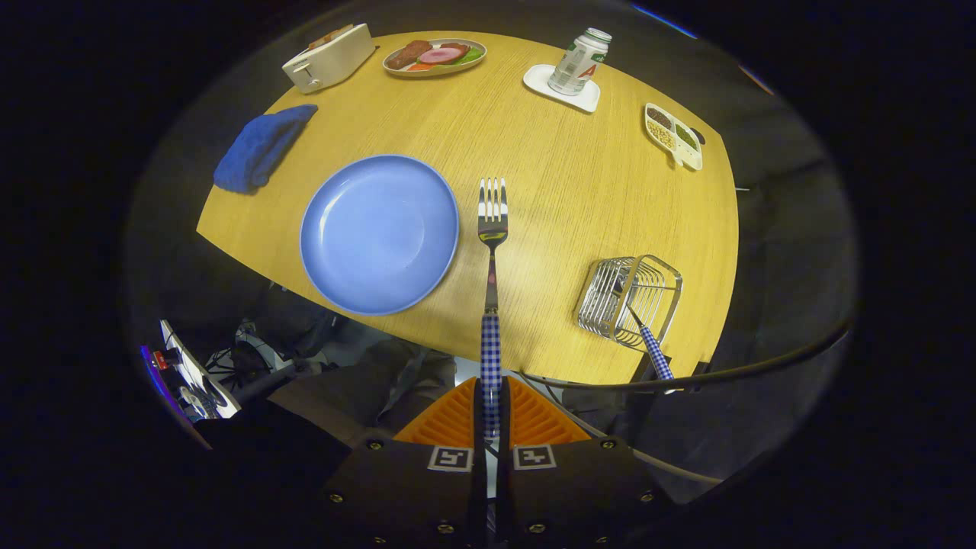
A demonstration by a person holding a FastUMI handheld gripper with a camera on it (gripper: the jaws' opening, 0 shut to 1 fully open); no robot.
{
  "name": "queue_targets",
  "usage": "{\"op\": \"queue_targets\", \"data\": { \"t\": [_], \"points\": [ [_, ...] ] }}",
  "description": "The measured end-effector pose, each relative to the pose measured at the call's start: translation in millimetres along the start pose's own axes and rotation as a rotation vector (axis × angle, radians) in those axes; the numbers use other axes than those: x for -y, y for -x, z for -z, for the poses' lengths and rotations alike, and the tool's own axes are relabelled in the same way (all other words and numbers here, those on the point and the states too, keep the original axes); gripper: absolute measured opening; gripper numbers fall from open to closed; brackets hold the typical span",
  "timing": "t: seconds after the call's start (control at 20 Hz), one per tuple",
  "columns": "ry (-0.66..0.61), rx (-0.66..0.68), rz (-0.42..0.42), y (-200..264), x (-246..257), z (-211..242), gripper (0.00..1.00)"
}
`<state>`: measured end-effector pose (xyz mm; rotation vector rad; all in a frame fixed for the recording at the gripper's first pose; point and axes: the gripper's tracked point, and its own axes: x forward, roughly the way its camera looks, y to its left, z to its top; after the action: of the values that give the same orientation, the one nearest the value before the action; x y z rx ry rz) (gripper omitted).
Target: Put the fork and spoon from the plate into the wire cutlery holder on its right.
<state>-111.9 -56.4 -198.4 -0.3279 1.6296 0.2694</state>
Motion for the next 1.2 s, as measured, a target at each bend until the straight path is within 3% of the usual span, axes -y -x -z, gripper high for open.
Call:
{"op": "queue_targets", "data": {
  "t": [0.35, 0.75, 1.2],
  "points": [
    [-0.013, -0.097, 0.021, 23.4, 49.5, 31.1, 0.05],
    [0.045, -0.271, 0.141, 60.0, 134.2, 75.2, 0.05],
    [0.093, -0.345, 0.169, 71.1, 185.2, 86.3, 0.05]
  ]
}}
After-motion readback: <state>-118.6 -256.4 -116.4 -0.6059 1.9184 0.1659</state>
